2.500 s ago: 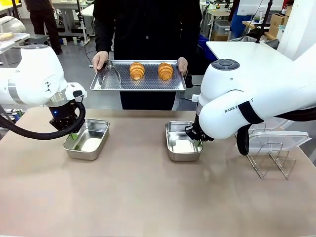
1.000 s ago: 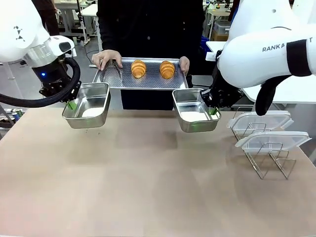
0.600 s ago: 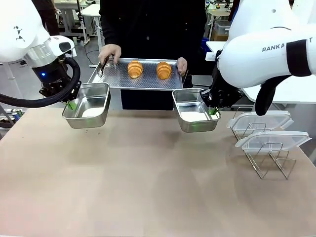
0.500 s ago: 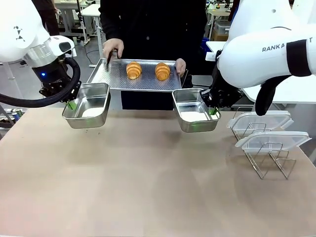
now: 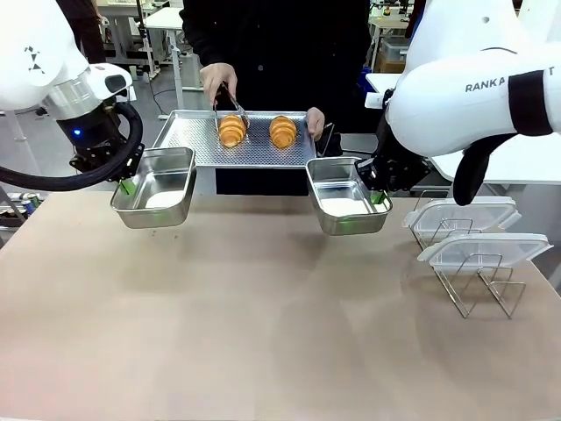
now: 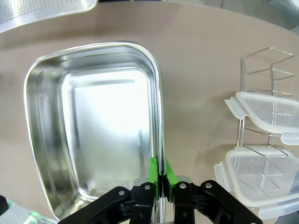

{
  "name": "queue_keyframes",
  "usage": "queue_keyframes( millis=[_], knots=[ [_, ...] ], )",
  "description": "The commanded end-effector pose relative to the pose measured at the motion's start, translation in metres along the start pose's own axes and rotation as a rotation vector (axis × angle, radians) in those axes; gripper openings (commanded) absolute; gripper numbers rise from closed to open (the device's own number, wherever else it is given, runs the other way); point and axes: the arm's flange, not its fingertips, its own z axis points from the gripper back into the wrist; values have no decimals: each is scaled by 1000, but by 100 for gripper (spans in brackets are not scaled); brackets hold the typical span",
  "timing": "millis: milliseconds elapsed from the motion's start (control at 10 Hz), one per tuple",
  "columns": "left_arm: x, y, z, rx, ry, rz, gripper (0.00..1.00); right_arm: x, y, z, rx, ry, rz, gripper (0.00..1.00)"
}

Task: Place the bread in airtight containers.
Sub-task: Once an object is inside an Airtight Container , place the container in the center of the table.

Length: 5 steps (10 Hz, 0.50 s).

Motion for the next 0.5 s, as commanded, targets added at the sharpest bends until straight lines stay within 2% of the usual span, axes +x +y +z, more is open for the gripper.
queue_keyframes(
  millis=[0, 400],
  knots=[
    [0, 0, 3, -2, -7, -1, 0, 2, -1, 4, 12, -17, -3, 0],
    [0, 0, 3, -2, -7, -1, 0, 2, -1, 4, 12, -17, -3, 0]
  ],
)
